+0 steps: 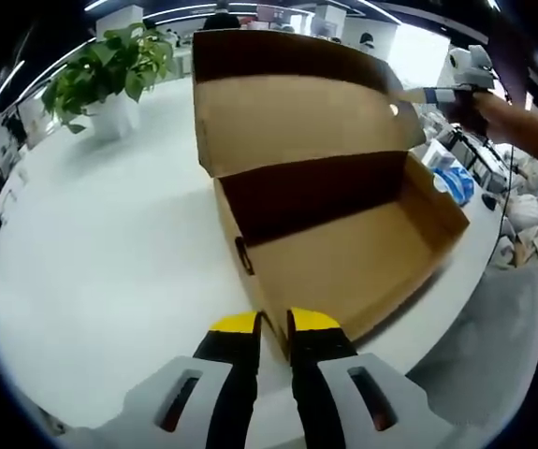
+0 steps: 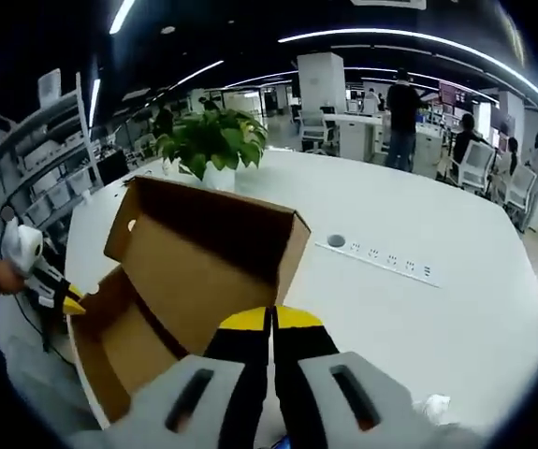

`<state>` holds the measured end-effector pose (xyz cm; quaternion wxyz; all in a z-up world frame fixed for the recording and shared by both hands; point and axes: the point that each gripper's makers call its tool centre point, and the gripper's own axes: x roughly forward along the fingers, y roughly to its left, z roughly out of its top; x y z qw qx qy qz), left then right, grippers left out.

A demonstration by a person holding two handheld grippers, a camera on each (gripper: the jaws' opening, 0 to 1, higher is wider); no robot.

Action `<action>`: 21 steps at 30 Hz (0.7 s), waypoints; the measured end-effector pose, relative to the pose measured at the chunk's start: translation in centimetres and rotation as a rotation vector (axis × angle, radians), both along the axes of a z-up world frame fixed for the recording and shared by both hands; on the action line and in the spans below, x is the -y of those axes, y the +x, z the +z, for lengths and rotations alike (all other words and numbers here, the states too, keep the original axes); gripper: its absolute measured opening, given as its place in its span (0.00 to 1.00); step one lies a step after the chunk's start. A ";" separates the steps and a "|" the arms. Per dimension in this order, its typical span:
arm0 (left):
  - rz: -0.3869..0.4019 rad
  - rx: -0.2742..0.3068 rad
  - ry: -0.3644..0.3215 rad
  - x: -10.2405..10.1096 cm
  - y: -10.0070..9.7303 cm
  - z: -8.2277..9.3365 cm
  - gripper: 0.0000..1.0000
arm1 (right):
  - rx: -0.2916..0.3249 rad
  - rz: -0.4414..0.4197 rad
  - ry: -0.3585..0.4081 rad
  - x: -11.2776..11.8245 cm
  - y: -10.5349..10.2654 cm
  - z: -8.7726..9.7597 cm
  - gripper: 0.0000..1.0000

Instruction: Operate the shoe box by opening the lid, removing the specified soft item, and placing it in the target area until the item is outside and the box remains undamaged.

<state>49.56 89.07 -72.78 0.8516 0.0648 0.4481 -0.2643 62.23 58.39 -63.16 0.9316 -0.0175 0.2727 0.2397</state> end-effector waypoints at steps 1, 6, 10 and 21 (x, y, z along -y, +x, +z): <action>-0.002 0.000 0.002 0.0 0.0 0.0 0.09 | 0.011 0.006 0.002 -0.1 -0.1 0.2 0.00; 0.002 0.006 0.002 0.0 0.0 0.0 0.09 | 0.040 0.022 -0.013 -0.3 -0.9 0.7 0.00; 0.008 0.011 0.003 0.0 0.1 0.0 0.09 | 0.053 0.031 -0.027 -0.4 -1.6 1.1 0.00; 0.015 0.022 -0.002 0.1 -0.1 0.0 0.10 | 0.061 0.026 -0.047 -0.6 -3.3 1.6 0.00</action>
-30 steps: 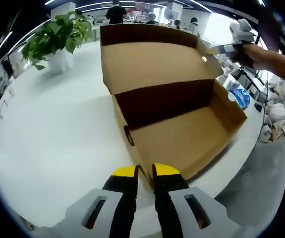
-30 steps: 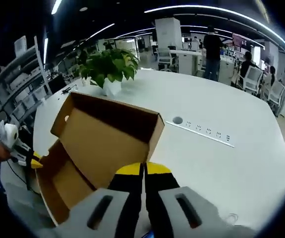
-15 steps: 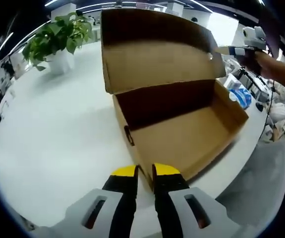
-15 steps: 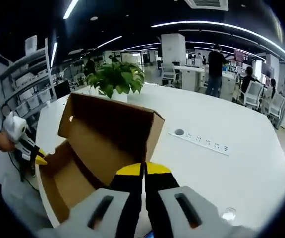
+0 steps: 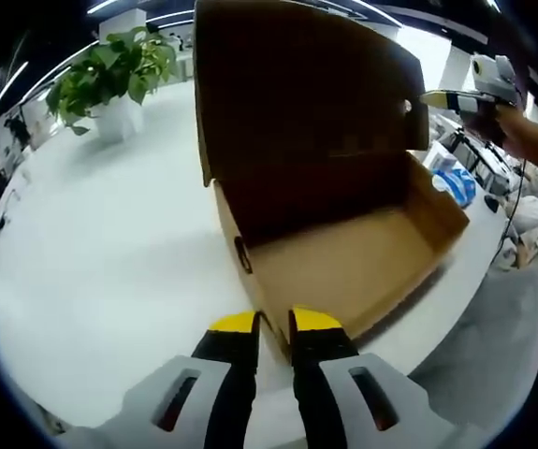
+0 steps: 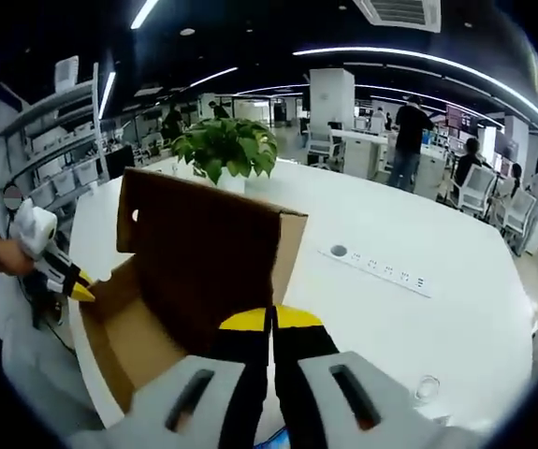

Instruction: Operate the shoe box by opening the lid, removing the specified soft item, and placing it in the target area until the item is outside and the box remains undamaged.

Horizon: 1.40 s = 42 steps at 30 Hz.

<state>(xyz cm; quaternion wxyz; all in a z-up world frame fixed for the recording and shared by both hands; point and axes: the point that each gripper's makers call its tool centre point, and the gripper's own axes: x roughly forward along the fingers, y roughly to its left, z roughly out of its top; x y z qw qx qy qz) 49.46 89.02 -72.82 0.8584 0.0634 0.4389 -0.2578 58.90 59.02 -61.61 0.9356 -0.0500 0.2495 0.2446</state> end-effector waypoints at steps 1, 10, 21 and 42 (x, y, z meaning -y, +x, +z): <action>0.001 0.000 -0.001 0.0 0.0 0.0 0.10 | 0.001 0.000 0.002 0.0 -0.2 0.0 0.00; 0.002 0.001 -0.004 0.0 -0.3 0.1 0.10 | -0.003 0.002 0.007 -0.4 -1.9 0.3 0.00; 0.009 0.000 -0.018 0.0 -0.5 0.1 0.10 | -0.009 -0.005 0.002 -0.7 -4.0 -0.1 0.00; 0.005 -0.003 -0.033 -0.1 -1.1 0.2 0.11 | -0.019 -0.060 0.002 -1.1 -6.9 -1.8 0.00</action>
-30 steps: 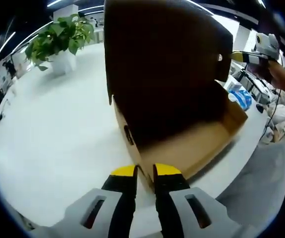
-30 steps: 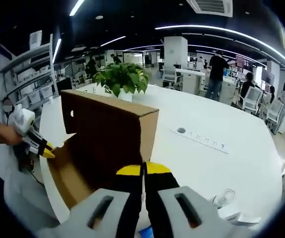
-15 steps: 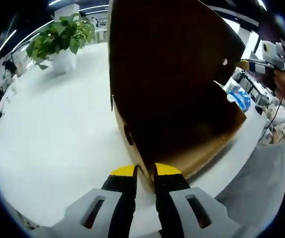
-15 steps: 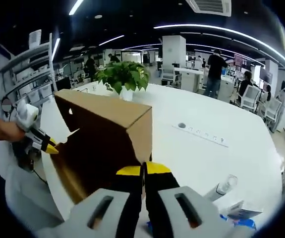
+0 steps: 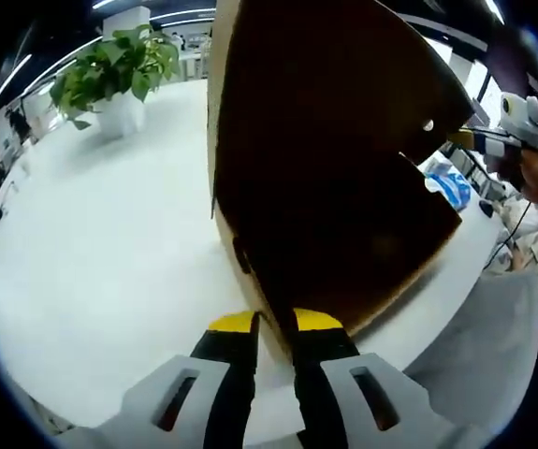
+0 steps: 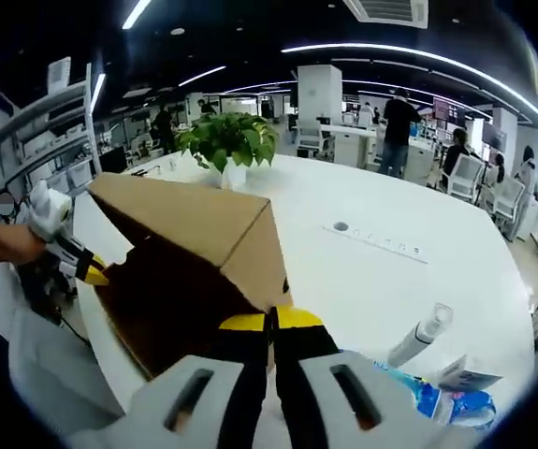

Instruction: Operate the shoe box by opening the lid, removing the specified soft item, and placing it in the target area until the item is outside and the box remains undamaged.

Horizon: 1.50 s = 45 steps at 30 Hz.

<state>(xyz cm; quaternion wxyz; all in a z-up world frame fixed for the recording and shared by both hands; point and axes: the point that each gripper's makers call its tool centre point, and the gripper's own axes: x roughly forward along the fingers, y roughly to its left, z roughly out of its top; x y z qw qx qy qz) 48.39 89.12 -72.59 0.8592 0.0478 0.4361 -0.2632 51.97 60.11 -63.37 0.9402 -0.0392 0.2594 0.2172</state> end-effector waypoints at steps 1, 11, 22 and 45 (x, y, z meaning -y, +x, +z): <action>0.001 -0.001 -0.001 0.0 0.0 0.0 0.11 | -0.001 -0.002 0.002 0.0 -0.1 -0.1 0.00; 0.002 0.002 -0.006 0.0 -0.2 0.1 0.11 | -0.012 -0.014 0.007 0.0 -1.1 -1.2 0.00; 0.003 0.010 -0.018 -0.1 -0.6 0.5 0.10 | -0.060 -0.012 0.004 0.0 -2.9 -3.5 0.00; -0.001 0.023 -0.062 -0.1 -2.4 1.6 0.12 | -0.092 0.018 0.028 -1.7 -5.5 -4.9 0.00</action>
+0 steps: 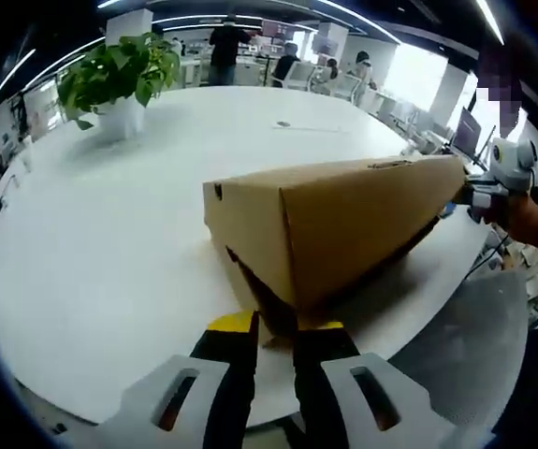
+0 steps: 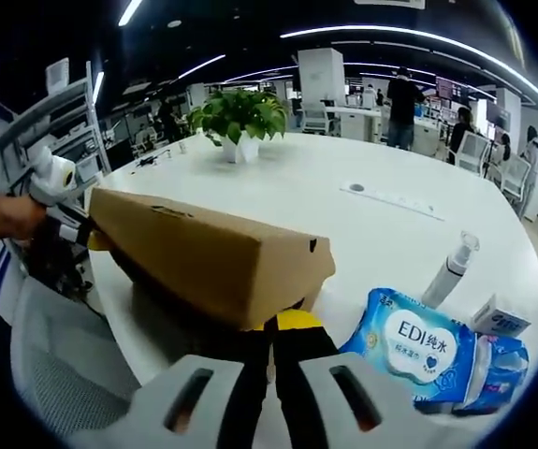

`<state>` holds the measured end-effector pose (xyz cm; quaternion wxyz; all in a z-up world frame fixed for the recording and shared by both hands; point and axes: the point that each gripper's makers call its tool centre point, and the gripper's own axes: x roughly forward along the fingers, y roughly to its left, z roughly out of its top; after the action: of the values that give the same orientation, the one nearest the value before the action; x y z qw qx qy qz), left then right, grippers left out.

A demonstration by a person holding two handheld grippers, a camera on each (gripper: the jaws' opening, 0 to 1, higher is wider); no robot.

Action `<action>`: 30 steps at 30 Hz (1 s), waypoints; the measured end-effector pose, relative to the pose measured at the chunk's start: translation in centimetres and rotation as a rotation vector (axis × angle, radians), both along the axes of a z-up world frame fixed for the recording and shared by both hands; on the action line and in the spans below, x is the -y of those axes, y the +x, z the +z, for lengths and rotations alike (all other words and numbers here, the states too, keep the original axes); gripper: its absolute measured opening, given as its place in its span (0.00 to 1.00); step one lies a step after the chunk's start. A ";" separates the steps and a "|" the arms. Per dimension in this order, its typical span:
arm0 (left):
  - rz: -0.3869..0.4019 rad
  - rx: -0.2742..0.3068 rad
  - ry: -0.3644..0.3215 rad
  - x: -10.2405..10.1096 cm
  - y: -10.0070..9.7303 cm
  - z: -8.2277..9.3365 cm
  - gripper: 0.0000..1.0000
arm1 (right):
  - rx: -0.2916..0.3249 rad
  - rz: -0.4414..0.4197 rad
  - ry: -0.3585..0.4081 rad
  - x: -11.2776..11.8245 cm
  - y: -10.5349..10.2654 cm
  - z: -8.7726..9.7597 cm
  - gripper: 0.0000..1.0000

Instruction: Operate the shoe box by opening the lid, removing the specified soft item, and placing it in the target area until the item is outside and the box remains undamaged.

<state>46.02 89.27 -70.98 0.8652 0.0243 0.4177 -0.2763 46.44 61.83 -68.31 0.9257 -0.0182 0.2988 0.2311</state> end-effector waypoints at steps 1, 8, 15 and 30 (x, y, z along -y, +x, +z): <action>-0.002 0.001 -0.001 0.0 -0.1 0.1 0.12 | -0.002 0.002 -0.001 -0.1 -0.1 -0.1 0.00; -0.006 0.012 -0.022 -0.1 -0.6 0.5 0.12 | -0.010 0.006 0.006 -0.4 -0.9 -0.5 0.00; -0.025 0.037 -0.024 0.5 -1.4 1.8 0.11 | -0.015 0.009 0.008 -0.7 -1.3 -0.8 0.00; -0.043 0.047 -0.038 0.7 -2.4 2.5 0.11 | -0.033 0.040 -0.036 -0.4 -2.6 -1.9 0.00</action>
<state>43.60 88.57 -68.51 0.8690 0.0235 0.3914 -0.3020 43.88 62.25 -70.17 0.9155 -0.0370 0.3175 0.2444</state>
